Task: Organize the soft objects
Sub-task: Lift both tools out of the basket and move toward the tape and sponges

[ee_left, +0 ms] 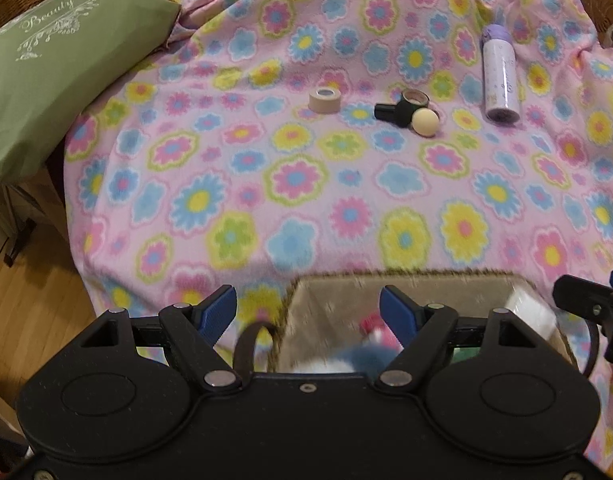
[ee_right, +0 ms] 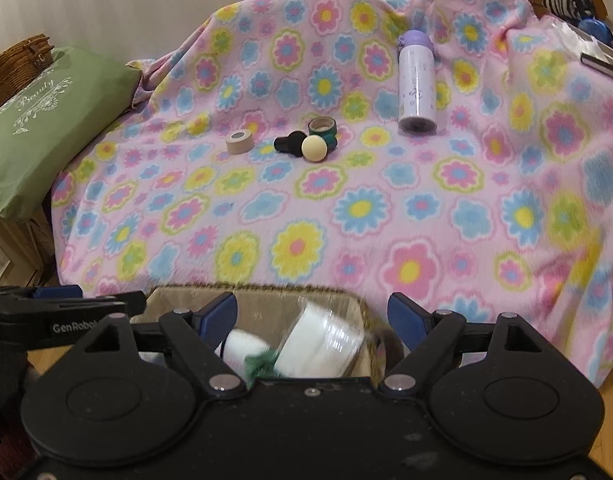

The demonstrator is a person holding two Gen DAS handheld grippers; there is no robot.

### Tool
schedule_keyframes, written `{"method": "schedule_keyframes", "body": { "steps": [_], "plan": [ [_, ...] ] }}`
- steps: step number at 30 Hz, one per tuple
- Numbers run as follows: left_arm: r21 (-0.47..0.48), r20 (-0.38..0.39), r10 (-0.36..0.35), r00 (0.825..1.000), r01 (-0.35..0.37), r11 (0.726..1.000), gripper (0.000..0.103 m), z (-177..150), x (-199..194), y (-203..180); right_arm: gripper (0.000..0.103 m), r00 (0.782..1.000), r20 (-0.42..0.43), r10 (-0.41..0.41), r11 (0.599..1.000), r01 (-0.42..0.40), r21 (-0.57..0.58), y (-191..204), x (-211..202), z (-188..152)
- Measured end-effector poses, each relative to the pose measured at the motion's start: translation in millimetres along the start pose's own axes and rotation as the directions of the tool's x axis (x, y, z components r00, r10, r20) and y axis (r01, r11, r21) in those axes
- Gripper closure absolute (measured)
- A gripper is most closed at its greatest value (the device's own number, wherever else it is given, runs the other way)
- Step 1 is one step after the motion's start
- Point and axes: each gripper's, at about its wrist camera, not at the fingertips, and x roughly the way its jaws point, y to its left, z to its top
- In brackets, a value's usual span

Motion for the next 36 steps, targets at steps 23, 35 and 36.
{"method": "schedule_keyframes", "body": {
  "steps": [23,35,36],
  "plan": [
    [0.009,0.068,0.023,0.997,-0.024,1.000,0.027,100,110,11,0.016,0.999,0.034,-0.036,0.996,0.039,-0.086,-7,121,96],
    [0.052,0.135,0.012,0.991,-0.019,0.998,0.027,135,178,3,0.015,0.996,0.075,-0.046,0.985,0.058,-0.163,-8,197,124],
    [0.060,0.139,0.013,0.990,-0.021,0.998,0.027,137,183,2,0.015,0.996,0.077,-0.044,0.984,0.057,-0.171,-8,203,126]
  ]
}}
